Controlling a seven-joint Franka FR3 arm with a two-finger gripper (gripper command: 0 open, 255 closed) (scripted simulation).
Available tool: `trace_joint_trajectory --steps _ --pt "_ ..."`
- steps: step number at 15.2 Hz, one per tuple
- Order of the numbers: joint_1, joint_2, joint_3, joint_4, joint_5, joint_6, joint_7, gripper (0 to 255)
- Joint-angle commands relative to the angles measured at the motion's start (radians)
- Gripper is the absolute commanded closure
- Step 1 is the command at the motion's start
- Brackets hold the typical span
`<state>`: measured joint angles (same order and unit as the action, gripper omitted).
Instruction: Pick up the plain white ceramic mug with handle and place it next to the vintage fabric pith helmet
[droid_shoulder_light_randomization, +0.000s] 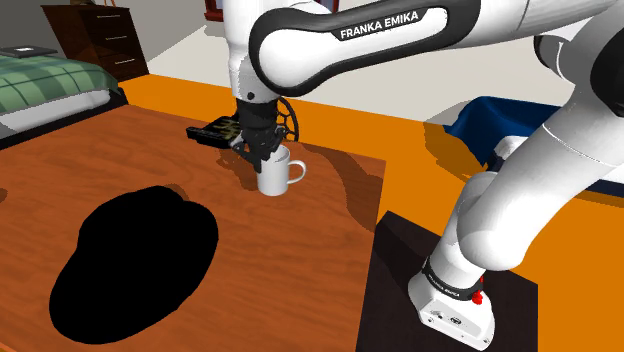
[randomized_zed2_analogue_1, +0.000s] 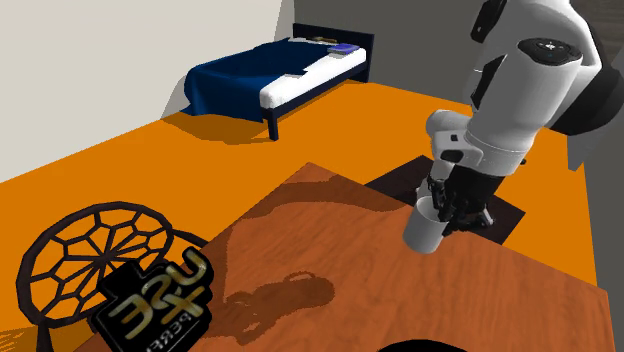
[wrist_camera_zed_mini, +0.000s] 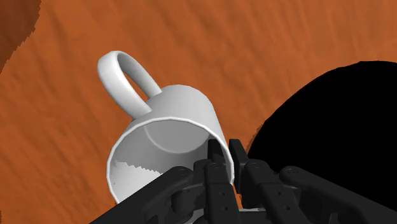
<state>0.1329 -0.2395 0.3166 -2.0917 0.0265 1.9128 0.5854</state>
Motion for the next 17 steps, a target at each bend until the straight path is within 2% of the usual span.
trace_joint_trajectory --steps 1,17 --pt "0.0 0.0 0.0 -0.027 0.0 0.028 0.0 255" --pt "0.001 0.06 0.015 -0.188 -0.017 0.246 0.022 255"
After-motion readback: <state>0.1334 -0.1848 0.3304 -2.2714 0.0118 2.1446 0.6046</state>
